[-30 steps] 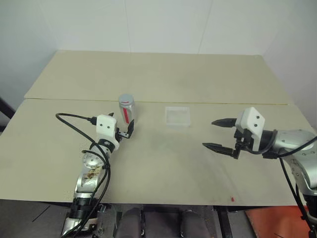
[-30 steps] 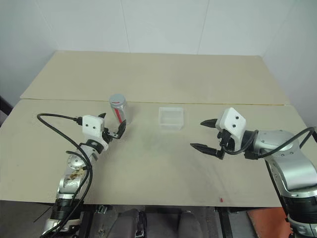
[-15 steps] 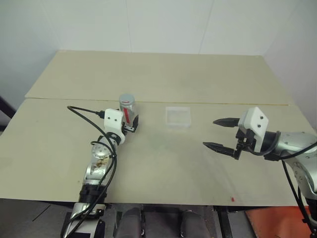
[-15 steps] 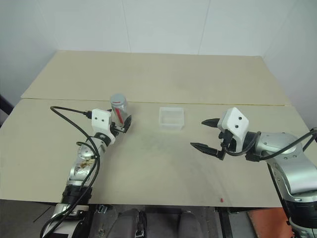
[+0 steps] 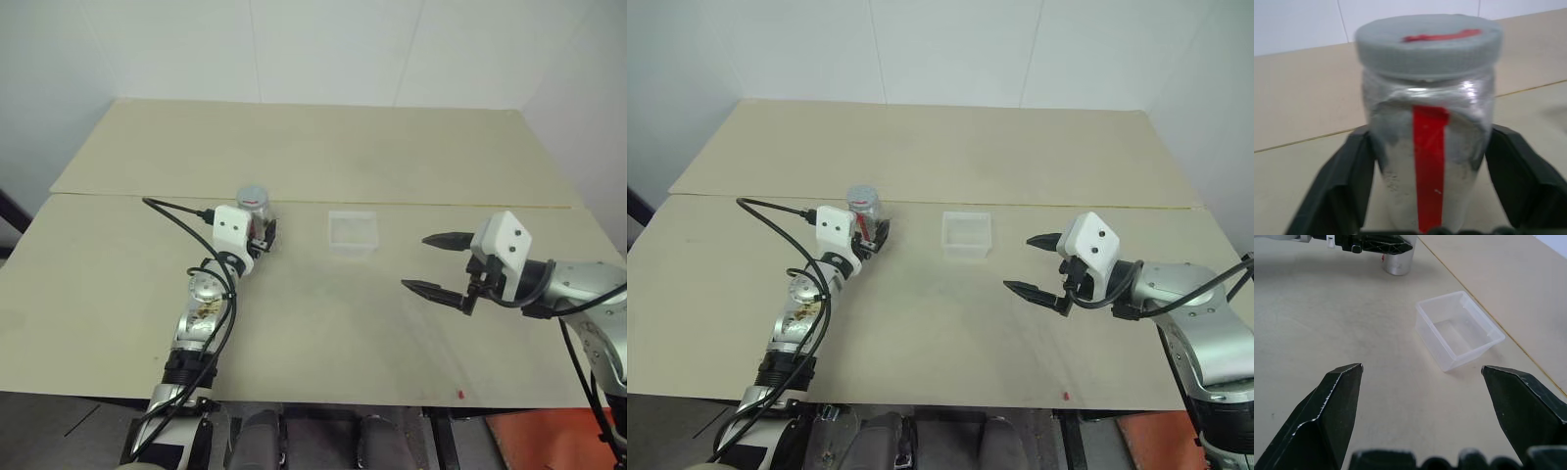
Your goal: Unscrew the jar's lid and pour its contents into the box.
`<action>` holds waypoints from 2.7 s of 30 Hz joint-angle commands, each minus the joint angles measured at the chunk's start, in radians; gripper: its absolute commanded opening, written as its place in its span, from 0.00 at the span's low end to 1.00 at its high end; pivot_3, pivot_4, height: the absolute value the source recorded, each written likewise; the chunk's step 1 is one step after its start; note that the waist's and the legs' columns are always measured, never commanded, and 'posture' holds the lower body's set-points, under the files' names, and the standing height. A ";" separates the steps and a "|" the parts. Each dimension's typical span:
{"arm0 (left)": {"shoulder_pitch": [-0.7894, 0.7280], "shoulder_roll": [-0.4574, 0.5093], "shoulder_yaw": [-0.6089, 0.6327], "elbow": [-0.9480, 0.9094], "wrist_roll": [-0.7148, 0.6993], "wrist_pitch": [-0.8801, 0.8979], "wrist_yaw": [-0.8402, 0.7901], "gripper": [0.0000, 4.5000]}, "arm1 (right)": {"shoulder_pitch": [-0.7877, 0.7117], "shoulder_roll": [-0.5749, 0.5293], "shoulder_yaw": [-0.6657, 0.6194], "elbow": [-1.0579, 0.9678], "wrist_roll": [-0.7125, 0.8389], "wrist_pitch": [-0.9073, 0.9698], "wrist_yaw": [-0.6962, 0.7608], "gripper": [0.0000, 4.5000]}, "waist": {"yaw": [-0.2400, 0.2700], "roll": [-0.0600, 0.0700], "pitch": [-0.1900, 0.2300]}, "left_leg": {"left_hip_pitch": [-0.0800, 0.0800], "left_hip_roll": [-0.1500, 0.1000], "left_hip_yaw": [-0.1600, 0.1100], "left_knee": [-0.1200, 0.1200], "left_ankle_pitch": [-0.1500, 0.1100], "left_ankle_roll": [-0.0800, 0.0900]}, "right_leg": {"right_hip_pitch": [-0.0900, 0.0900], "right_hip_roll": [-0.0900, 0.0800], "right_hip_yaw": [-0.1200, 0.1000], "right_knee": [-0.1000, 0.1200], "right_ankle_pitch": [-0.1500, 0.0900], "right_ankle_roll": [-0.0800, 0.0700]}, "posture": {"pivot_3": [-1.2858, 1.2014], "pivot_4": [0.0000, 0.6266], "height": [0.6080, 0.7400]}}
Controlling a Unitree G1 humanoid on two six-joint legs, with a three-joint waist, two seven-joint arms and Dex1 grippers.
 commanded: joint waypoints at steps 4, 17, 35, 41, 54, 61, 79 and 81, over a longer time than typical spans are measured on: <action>-0.014 0.043 -0.033 -0.059 -0.030 0.040 -0.120 0.60 | -0.064 0.026 0.010 -0.052 0.022 0.020 -0.034 1.00 | -0.001 0.000 0.000 | 0.000 0.000 0.000 0.000 0.000 0.000 | 0.000 0.000 0.000 0.000 0.000 0.000 | 0.52 0.24 1.00; -0.185 0.283 -0.124 -0.115 -0.271 0.138 -0.817 0.60 | -0.475 0.384 0.199 -0.038 0.098 0.265 -0.283 1.00 | -0.005 0.001 0.000 | -0.002 0.000 0.001 0.000 0.004 -0.006 | -0.001 0.000 -0.001 0.003 0.000 0.000 | 0.52 0.24 1.00; -0.200 0.265 -0.127 -0.101 -0.286 0.073 -0.929 0.60 | -0.556 0.475 0.267 0.084 0.043 0.308 -0.337 1.00 | -0.009 0.001 0.000 | -0.010 0.000 0.002 0.002 0.004 -0.006 | -0.010 0.000 -0.002 0.006 0.000 0.000 | 0.52 0.24 1.00; -0.190 0.264 -0.122 -0.109 -0.290 0.076 -0.920 0.60 | -0.557 0.483 0.259 0.088 0.045 0.301 -0.323 0.96 | -0.009 0.001 0.000 | -0.010 0.000 0.001 0.002 0.004 -0.006 | -0.010 0.000 -0.002 0.006 0.000 0.000 | 0.52 0.24 1.00; -0.146 0.243 -0.113 -0.142 -0.343 0.143 -0.901 0.60 | -0.547 0.511 0.246 0.066 0.043 0.280 -0.327 0.62 | -0.015 0.001 0.000 | -0.010 0.000 0.000 0.002 0.004 -0.006 | -0.010 0.000 -0.002 0.006 0.000 0.000 | 0.52 0.24 1.00; -0.135 0.242 -0.107 -0.184 -0.437 0.200 -0.994 0.60 | -0.560 0.464 0.258 0.116 0.122 0.205 -0.074 0.62 | -0.015 0.001 0.000 | -0.010 0.000 0.000 0.002 0.004 -0.006 | -0.010 0.000 -0.002 0.006 0.000 0.000 | 0.52 0.24 1.00; -0.205 0.264 -0.111 -0.140 -0.426 0.178 -1.160 0.60 | -0.640 0.420 0.336 0.401 0.150 0.058 0.461 0.62 | -0.021 0.001 0.000 | -0.010 0.001 0.000 0.002 0.004 -0.005 | -0.010 0.001 -0.002 0.006 0.000 0.000 | 0.52 0.24 1.00; -0.196 0.264 -0.110 -0.147 -0.424 0.178 -1.154 0.60 | -0.640 0.436 0.324 0.409 0.141 0.049 0.433 0.78 | -0.022 0.001 0.000 | -0.010 0.001 0.000 0.002 0.004 -0.006 | -0.010 0.001 -0.002 0.006 0.000 0.000 | 0.52 0.24 1.00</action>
